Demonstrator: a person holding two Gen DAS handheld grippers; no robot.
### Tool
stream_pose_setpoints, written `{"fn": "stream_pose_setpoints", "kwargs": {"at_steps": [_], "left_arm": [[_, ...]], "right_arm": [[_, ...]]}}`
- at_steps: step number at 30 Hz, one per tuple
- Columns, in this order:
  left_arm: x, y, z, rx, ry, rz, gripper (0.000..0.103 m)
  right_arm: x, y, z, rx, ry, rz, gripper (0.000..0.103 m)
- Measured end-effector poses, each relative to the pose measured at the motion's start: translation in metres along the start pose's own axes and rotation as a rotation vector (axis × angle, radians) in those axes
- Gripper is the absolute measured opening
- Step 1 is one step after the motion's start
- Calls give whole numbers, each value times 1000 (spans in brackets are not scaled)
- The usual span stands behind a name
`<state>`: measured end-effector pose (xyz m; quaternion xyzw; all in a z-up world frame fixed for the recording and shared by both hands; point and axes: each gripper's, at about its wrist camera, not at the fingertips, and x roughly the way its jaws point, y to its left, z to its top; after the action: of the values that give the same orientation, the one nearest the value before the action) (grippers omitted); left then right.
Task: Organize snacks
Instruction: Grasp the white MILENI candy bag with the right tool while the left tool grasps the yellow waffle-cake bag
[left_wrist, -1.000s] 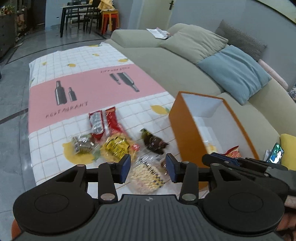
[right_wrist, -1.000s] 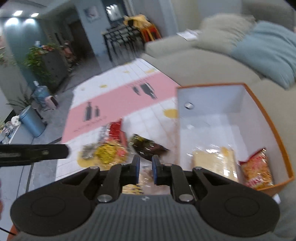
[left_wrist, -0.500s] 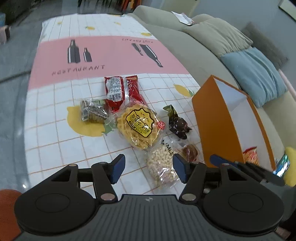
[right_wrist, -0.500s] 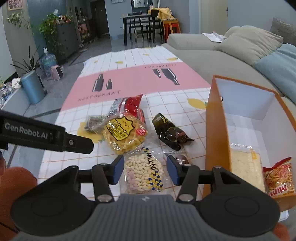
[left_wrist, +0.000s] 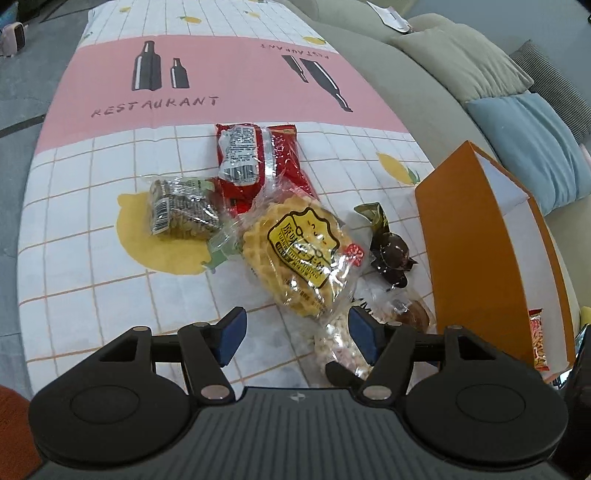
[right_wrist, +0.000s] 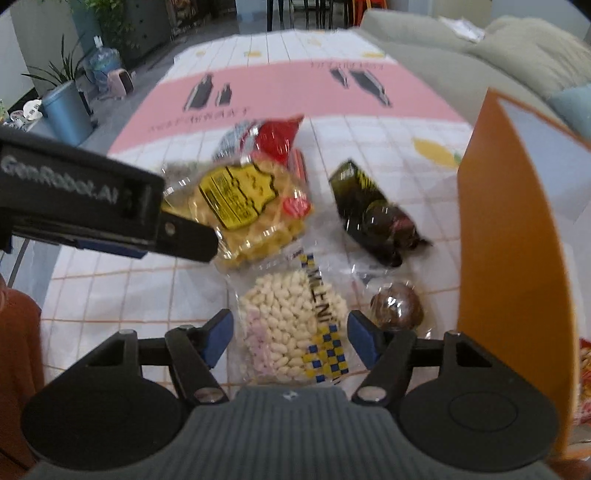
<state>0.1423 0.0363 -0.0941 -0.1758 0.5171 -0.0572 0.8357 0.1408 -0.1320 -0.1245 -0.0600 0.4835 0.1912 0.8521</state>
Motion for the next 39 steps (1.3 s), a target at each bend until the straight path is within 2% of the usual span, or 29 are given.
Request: {"fn": "stream_pose_setpoints", "kwargs": {"at_steps": [3, 7, 12, 19, 24, 25, 31, 34, 39], "left_arm": [[10, 2, 6, -16, 9, -8, 79], [26, 8, 14, -54, 34, -10, 79], [38, 17, 20, -129, 38, -41, 80], [55, 22, 25, -184, 39, -78, 81], [62, 19, 26, -189, 17, -98, 87], [63, 16, 26, -174, 15, -89, 86], [52, 12, 23, -140, -8, -87, 58], [43, 10, 21, -118, -17, -75, 48], [22, 12, 15, -95, -38, -63, 38]], "right_arm": [[7, -1, 0, -13, 10, -6, 78], [17, -7, 0, 19, 45, 24, 82], [22, -9, 1, 21, 60, 40, 82], [26, 5, -2, -92, 62, -18, 81], [24, 5, -2, -85, 66, -14, 81], [23, 5, -3, -85, 67, -15, 81], [23, 5, -1, -83, 81, -10, 78], [27, 4, 3, -78, 93, -13, 78], [24, 2, 3, -31, 115, 4, 77]]}}
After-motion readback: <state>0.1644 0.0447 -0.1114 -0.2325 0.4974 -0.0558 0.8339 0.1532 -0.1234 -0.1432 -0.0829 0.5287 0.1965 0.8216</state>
